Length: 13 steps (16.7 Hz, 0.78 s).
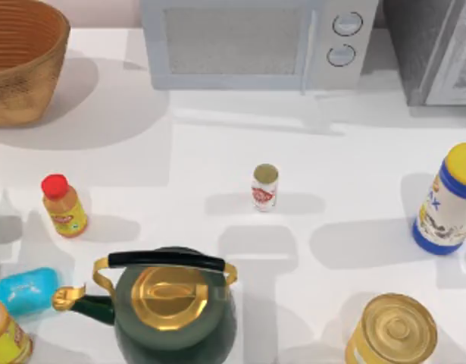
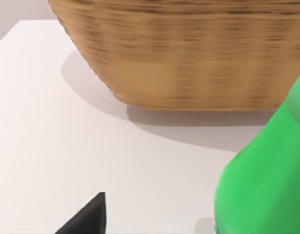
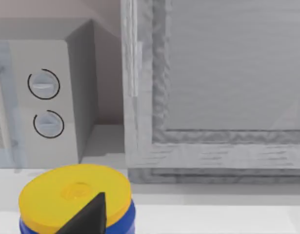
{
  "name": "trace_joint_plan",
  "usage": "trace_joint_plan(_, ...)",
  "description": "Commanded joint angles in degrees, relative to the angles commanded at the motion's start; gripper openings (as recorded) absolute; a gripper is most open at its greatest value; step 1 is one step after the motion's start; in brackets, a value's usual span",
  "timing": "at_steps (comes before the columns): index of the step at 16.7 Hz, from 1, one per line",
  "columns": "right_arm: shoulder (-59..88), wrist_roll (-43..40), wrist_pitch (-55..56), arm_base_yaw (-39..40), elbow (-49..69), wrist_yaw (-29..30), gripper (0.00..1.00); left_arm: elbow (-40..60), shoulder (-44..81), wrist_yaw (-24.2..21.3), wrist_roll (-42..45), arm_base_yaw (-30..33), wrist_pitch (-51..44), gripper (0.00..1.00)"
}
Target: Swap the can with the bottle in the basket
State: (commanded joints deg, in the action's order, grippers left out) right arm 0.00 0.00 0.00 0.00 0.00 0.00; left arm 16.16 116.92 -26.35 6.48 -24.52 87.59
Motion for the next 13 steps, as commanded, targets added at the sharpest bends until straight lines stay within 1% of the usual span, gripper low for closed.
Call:
trace_joint_plan(5, 0.0, 0.0, 0.0, 0.0, 0.0, 0.0, 1.0, 1.4, 0.8, 0.7, -0.2, 0.7, -0.4, 1.0)
trace_joint_plan(13, 0.0, 0.0, 0.0, 0.0, 0.0, 0.0, 1.0, 1.4, 0.8, 0.7, -0.2, 0.7, -0.4, 0.4)
